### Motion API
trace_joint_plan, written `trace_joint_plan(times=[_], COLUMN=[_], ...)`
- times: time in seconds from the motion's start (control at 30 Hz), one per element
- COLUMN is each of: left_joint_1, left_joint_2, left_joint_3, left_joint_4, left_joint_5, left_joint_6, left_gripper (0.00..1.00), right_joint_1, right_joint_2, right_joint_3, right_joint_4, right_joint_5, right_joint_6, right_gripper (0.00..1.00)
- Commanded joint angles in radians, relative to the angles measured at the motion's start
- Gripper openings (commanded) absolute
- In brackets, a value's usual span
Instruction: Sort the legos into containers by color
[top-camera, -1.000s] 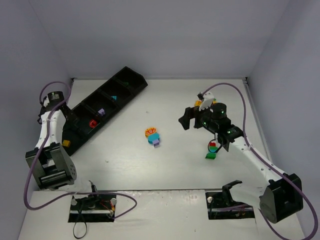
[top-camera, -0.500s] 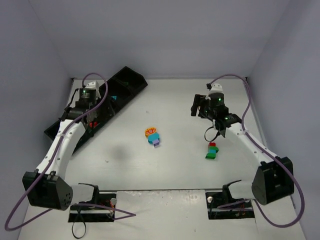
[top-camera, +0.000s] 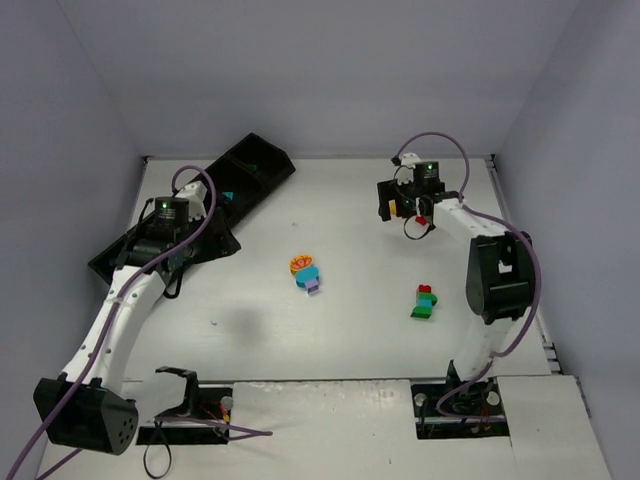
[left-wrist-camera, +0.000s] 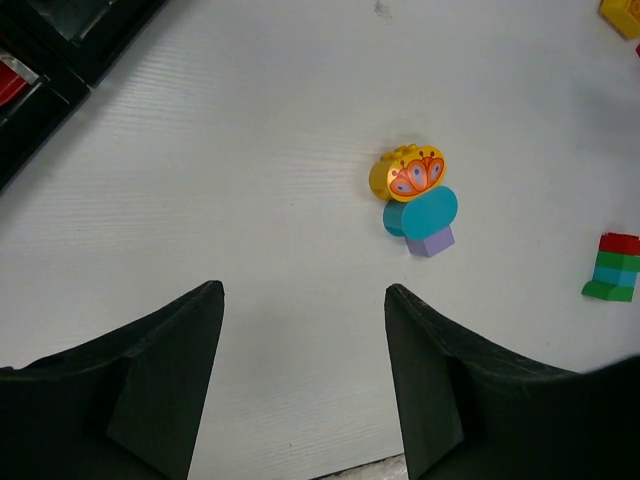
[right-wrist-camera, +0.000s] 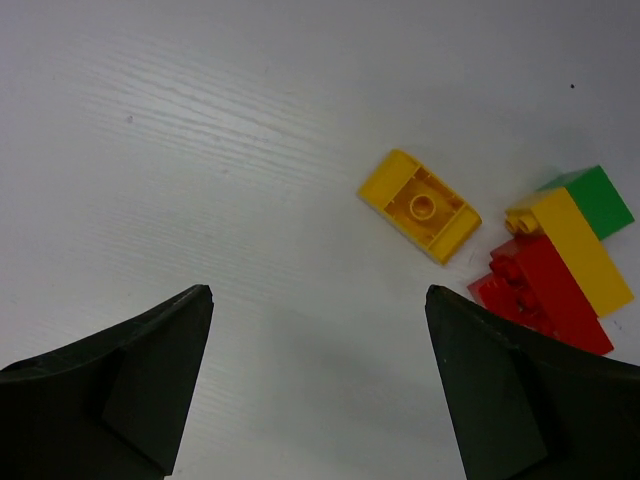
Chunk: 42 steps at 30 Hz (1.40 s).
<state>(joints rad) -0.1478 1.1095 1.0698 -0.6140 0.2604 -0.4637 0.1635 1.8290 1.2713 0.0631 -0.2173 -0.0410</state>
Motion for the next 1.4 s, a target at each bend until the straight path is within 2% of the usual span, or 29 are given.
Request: trace_joint_plan(times=[0.0, 0.27, 0.43, 0.57, 0.83, 1.03, 1.2, 1.23, 1.33, 1.37], left_joint_1=[-0.007, -0.012, -0.012, -0.012, -0.018, -0.021, -0.021, -0.021, -0.021, -0.022], left_joint_2=[-0.017, -0.008, 0.009, 0.03, 0.05, 0.049, 0.033, 0.027, 0.01, 0.006], left_joint_3=[0.021, 0.022, 0.027, 0.044, 0.056, 0.05, 0.048, 0.051, 0.055, 0.055], left_joint_4=[0.016, 0.002, 0.005, 0.0, -0.015, -0.015, -0.016, -0.023, -0.026, -0.021], left_joint_5=[0.039, 0.045, 0.06, 0.057, 0.066, 0.066, 0.066, 0.068, 0.074, 0.089], left_joint_6=[0.022, 0.031, 0.026, 0.03, 0.03, 0.028, 0.033, 0.034, 0.034, 0.028], left_gripper=[0.59, 0.59, 0.59, 0.59, 0.59, 0.59, 0.59, 0.59, 0.59, 0.59], right_joint_1=[-0.045, -0.099, -0.11, -0.108, -0.116, -0.117, -0.119, -0.119, -0.117, -0.116], right_joint_2=[0.036, 0.121, 0.206, 0.259, 0.334, 0.343, 0.346, 0.34, 0.305, 0.29], right_joint_3=[0.069, 0.152, 0.24, 0.287, 0.367, 0.338, 0.307, 0.298, 0.275, 0.255], right_joint_4=[0.035, -0.028, -0.146, -0.175, -0.195, -0.209, -0.21, -0.216, -0.223, -0.224], right_joint_5=[-0.163, -0.202, -0.254, -0.3, -0.275, -0.292, -0.307, -0.324, -0.352, -0.364], right_joint_6=[-0.232, -0.456, -0.566, -0.617, -0.674, -0.663, -0.662, -0.657, -0.633, -0.626], right_gripper=[0.84, 0.86, 0.85, 0.83, 0.81, 0.77, 0.6, 0.51, 0.37, 0.25])
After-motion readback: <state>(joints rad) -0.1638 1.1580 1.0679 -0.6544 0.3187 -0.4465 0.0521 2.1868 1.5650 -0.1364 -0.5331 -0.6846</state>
